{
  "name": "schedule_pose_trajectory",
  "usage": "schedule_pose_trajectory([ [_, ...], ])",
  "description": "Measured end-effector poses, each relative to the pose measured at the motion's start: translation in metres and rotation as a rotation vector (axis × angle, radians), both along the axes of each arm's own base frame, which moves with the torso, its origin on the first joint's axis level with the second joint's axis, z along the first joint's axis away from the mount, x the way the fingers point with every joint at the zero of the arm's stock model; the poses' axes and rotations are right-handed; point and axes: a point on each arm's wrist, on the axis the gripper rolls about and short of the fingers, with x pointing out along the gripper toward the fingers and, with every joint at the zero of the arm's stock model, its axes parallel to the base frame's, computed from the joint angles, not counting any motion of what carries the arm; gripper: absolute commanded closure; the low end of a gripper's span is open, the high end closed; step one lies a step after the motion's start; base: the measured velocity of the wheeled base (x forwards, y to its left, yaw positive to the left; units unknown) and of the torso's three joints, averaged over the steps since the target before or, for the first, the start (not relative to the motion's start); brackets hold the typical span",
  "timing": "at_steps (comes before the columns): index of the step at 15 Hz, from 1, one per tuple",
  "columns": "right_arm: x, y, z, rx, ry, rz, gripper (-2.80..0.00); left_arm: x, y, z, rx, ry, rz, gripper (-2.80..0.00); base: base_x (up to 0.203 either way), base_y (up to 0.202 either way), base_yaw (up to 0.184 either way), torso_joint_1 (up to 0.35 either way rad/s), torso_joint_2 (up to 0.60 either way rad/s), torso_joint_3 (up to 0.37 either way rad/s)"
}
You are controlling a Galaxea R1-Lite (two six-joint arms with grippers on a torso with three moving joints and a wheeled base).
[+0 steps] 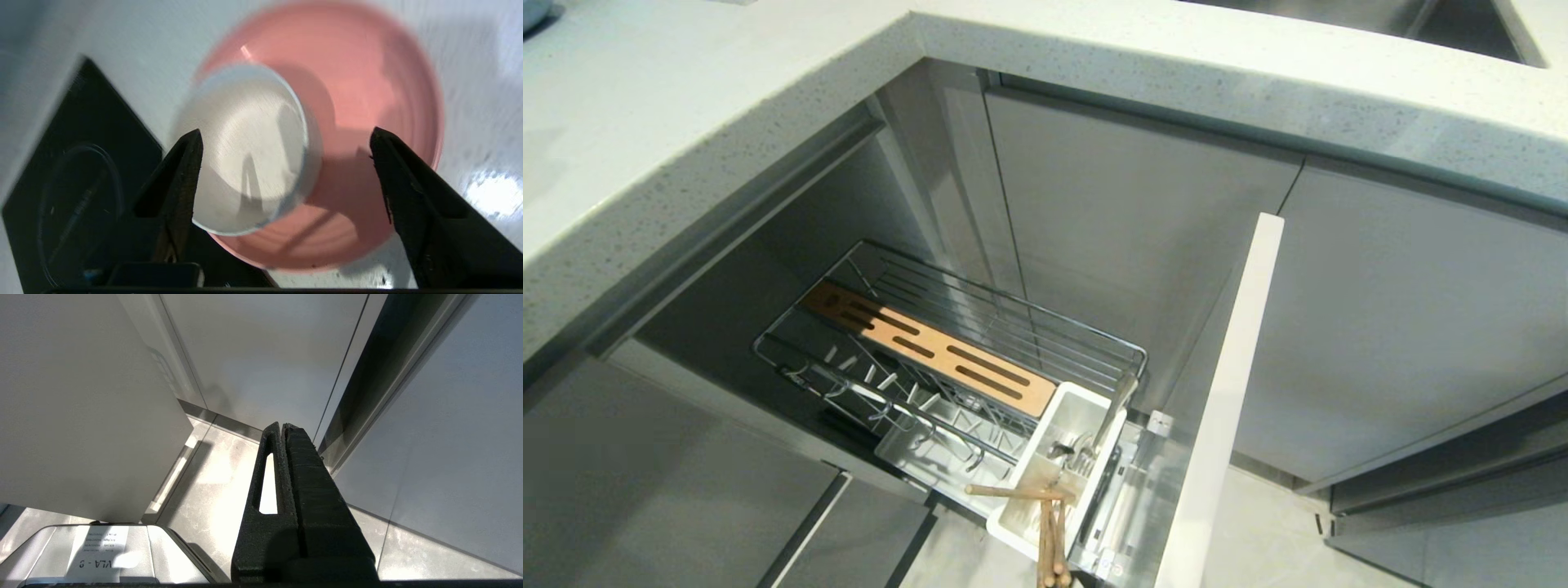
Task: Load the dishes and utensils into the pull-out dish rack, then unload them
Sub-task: Take the bowl out of the cupboard
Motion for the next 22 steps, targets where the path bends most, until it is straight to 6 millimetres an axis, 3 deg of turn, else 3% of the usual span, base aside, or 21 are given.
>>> schedule_pose_trajectory([
  [2, 0.000, 0.000, 0.000, 0.000, 0.000, 0.000, 0.00, -0.015, -0.005, 0.010, 0.005, -0.139, -0.016, -2.80, 0.000, 0.000, 0.000, 0.000, 0.00, 0.000],
  [3, 0.000, 0.000, 0.000, 0.000, 0.000, 0.000, 0.00, -0.023, -0.008, 0.012, -0.006, -0.212, -0.031, 0.00, 0.000, 0.000, 0.000, 0.000, 0.00, 0.000],
  [6, 0.000, 0.000, 0.000, 0.000, 0.000, 0.000, 0.00, -0.048, -0.016, 0.008, -0.094, -0.419, -0.079, 0.00, 0.000, 0.000, 0.000, 0.000, 0.00, 0.000],
  [9, 0.000, 0.000, 0.000, 0.000, 0.000, 0.000, 0.00, -0.074, -0.023, 0.012, -0.252, -0.739, -0.199, 0.00, 0.000, 0.000, 0.000, 0.000, 0.00, 0.000],
  [13, 0.000, 0.000, 0.000, 0.000, 0.000, 0.000, 0.00, -0.092, -0.029, 0.027, -0.655, -1.083, -0.511, 0.00, 0.000, 0.000, 0.000, 0.000, 0.00, 0.000],
  [16, 0.000, 0.000, 0.000, 0.000, 0.000, 0.000, 0.00, -0.072, -0.025, 0.034, -0.923, -1.083, -0.641, 0.00, 0.000, 0.000, 0.000, 0.000, 0.00, 0.000],
  [22, 0.000, 0.000, 0.000, 0.000, 0.000, 0.000, 0.00, -0.020, -0.033, 0.024, -1.162, -0.723, -0.809, 0.00, 0.000, 0.000, 0.000, 0.000, 0.00, 0.000],
])
